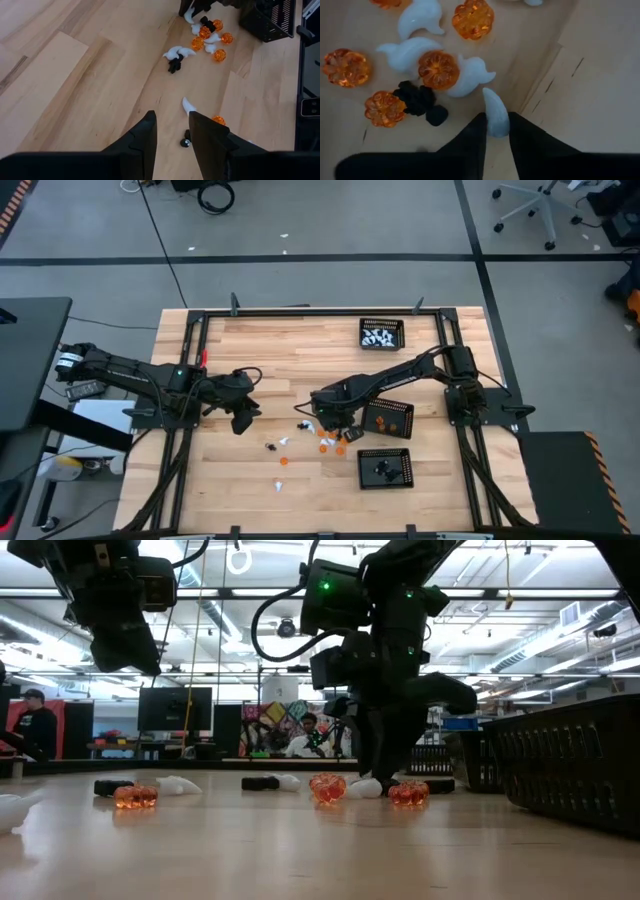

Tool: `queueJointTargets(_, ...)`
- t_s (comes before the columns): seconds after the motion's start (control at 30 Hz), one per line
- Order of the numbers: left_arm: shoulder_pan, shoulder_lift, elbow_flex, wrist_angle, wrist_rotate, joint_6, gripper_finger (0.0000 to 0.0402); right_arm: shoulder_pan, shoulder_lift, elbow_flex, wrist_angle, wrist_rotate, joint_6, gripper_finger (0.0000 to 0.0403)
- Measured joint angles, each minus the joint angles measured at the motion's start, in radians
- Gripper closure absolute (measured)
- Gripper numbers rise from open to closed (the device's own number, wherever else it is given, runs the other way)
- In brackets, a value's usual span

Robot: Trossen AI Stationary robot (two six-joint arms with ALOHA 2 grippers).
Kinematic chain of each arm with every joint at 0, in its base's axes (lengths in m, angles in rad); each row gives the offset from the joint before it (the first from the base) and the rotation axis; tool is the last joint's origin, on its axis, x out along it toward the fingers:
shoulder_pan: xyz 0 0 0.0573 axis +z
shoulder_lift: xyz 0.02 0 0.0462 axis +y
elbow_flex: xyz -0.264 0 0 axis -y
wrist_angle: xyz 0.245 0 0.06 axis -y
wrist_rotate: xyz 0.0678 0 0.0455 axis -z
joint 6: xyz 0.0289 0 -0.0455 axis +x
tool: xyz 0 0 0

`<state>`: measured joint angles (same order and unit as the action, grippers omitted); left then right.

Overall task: Sort Halloween decoration
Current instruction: Put the white ghost toy into the top black bin

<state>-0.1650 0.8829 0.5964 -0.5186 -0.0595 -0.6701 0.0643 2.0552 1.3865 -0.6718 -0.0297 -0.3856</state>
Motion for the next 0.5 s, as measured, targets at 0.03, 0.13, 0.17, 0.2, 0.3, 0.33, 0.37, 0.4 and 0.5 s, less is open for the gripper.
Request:
queueJointTargets(0.03,0.0,0.0,0.0,0.0,0.0,0.0,0.0278,0.0,0.0,0.0,0.001,0.0,0.008,0.0328)
queueJointTargets(0.13,0.0,0.0,0.0,0.0,0.0,0.0,0.0278,0.0,0.0,0.0,0.003,0.003,0.023,0.0344)
queueJointTargets(0.17,0.0,0.0,0.0,0.0,0.0,0.0,0.0278,0.0,0.0,0.0,0.004,0.004,0.024,0.0345)
queueJointTargets(0.2,0.0,0.0,0.0,0.0,0.0,0.0,0.0278,0.0,0.001,0.0,0.004,0.004,0.024,0.0345)
queueJointTargets(0.3,0.0,0.0,0.0,0.0,0.0,0.001,0.0278,0.0,0.001,0.0,0.004,0.006,0.027,0.034)
queueJointTargets(0.33,0.0,0.0,0.0,0.0,0.0,0.001,0.0278,0.0,0.001,0.0,0.004,0.007,0.032,0.0339)
queueJointTargets(0.37,0.0,0.0,0.0,0.0,0.0,0.0,0.0278,0.0,0.002,0.0,0.004,0.007,0.04,0.0338)
queueJointTargets(0.4,0.0,0.0,0.0,0.0,0.0,0.0,0.0278,0.0,0.002,0.0,0.005,0.007,0.05,0.0339)
queueJointTargets(0.5,0.0,0.0,0.0,0.0,0.0,0.001,0.0278,0.0,-0.002,0.0,0.005,0.008,0.071,0.0341)
